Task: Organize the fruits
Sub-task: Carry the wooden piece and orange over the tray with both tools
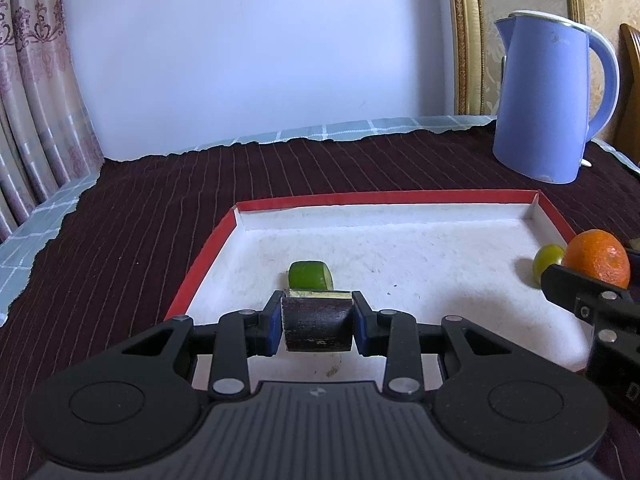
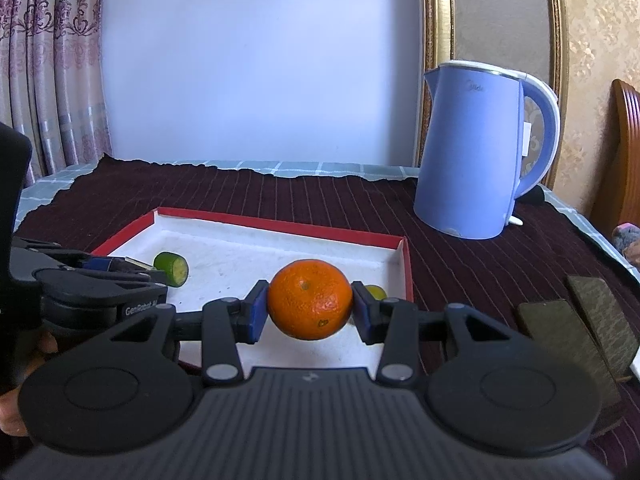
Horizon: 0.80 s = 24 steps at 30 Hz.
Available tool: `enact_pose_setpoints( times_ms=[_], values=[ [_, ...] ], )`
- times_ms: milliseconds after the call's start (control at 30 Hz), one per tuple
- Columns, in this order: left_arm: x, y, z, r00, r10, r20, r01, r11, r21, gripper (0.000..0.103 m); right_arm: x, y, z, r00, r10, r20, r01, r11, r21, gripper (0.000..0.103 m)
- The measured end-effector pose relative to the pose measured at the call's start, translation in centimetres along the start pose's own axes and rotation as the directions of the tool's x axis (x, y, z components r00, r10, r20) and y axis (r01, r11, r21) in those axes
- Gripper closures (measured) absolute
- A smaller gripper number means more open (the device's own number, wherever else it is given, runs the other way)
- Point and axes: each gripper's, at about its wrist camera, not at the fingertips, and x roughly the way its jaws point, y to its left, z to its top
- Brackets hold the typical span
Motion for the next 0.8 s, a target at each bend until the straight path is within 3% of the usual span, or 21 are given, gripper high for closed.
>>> enact_pose_setpoints(
  times_ms=[800],
  values=[
    [2.6,-1.3,1.1,0.999,0.017,-0.028,-0.017,1.0,0.018,0.069,3.3,-1.7,0.2,0.999,-0.02,-0.034,0.022,0.997,0.069,0.062]
  ],
)
